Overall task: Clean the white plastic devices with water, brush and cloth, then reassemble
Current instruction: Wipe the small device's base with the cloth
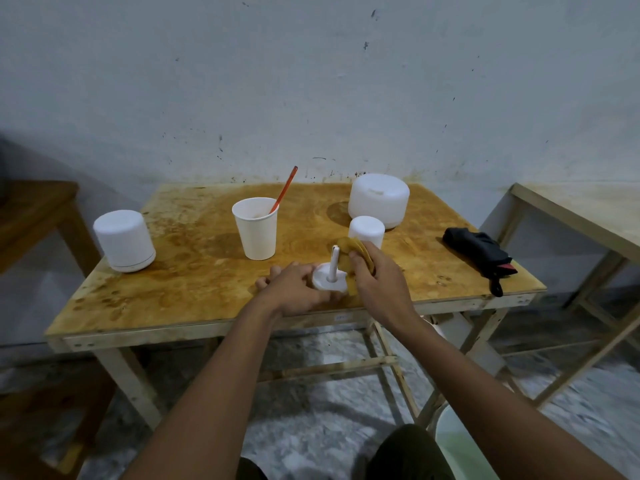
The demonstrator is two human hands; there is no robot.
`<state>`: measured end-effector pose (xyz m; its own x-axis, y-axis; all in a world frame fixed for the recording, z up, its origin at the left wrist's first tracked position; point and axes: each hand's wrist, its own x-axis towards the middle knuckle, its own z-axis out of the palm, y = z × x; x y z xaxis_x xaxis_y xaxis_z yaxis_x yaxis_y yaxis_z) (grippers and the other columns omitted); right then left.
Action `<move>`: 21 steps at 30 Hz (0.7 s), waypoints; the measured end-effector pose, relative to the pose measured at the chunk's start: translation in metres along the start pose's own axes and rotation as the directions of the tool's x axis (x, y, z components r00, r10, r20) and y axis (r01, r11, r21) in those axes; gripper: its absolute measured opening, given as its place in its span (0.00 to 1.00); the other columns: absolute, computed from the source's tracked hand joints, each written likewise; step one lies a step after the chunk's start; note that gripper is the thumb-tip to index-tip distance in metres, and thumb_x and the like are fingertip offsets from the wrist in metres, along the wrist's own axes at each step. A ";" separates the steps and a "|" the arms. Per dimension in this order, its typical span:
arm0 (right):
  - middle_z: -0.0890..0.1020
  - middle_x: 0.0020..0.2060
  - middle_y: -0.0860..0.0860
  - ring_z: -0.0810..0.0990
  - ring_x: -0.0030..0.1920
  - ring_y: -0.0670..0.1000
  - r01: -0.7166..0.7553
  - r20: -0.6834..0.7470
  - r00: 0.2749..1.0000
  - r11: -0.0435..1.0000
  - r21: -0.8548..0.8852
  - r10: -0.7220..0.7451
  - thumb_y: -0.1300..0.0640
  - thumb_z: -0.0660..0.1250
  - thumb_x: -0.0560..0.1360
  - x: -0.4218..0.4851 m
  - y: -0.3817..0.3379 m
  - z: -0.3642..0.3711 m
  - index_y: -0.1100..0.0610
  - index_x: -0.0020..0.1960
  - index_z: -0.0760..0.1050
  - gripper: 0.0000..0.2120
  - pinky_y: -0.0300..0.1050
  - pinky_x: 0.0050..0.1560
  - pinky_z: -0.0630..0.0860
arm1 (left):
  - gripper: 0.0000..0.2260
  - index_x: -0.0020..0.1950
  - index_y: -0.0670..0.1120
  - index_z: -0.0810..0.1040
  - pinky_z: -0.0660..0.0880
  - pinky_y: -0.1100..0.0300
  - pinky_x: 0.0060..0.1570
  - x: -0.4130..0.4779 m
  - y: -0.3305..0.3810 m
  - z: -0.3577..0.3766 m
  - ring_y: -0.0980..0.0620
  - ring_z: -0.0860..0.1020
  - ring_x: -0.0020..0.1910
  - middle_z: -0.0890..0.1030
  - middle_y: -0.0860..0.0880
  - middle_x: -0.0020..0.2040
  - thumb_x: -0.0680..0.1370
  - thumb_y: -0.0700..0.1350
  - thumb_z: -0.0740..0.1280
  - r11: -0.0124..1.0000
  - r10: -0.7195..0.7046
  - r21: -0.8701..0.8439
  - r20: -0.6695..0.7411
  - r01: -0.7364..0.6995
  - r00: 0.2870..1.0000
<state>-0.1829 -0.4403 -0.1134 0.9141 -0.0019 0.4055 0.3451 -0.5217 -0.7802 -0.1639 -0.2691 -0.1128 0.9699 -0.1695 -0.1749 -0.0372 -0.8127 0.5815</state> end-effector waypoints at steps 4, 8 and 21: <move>0.74 0.31 0.42 0.72 0.32 0.43 0.013 -0.001 1.000 0.999 -0.045 -0.013 0.52 0.60 0.81 0.002 0.003 -0.001 0.49 0.49 0.78 0.08 0.39 0.32 0.65 | 0.36 0.74 0.67 0.63 0.61 0.47 0.64 0.002 0.000 -0.004 0.45 0.62 0.66 0.69 0.52 0.67 0.68 0.73 0.67 0.999 -0.018 0.035 0.042 0.016 0.999; 0.74 0.29 0.42 0.73 0.32 0.43 0.053 0.058 0.997 0.987 -0.152 -0.045 0.53 0.61 0.81 0.003 0.005 -0.008 0.50 0.50 0.80 0.09 0.40 0.30 0.66 | 0.44 0.72 0.68 0.66 0.64 0.42 0.67 0.008 -0.001 -0.006 0.45 0.66 0.66 0.72 0.53 0.65 0.57 0.79 0.67 0.999 -0.028 -0.014 0.092 0.029 0.995; 0.77 0.33 0.39 0.73 0.33 0.42 0.047 0.076 0.996 0.997 0.067 -0.052 0.54 0.59 0.82 0.008 0.008 -0.007 0.40 0.47 0.74 0.11 0.39 0.34 0.66 | 0.52 0.69 0.70 0.67 0.68 0.43 0.67 0.024 -0.006 -0.002 0.46 0.70 0.67 0.75 0.56 0.67 0.46 0.82 0.68 0.994 -0.041 -0.094 0.145 0.055 0.989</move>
<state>-0.1745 -0.4501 -0.1130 0.9084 0.0902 0.4082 0.4012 -0.4627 -0.7905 -0.1394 -0.2668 -0.1192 0.9255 -0.2152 -0.3117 0.0388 -0.7647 0.6432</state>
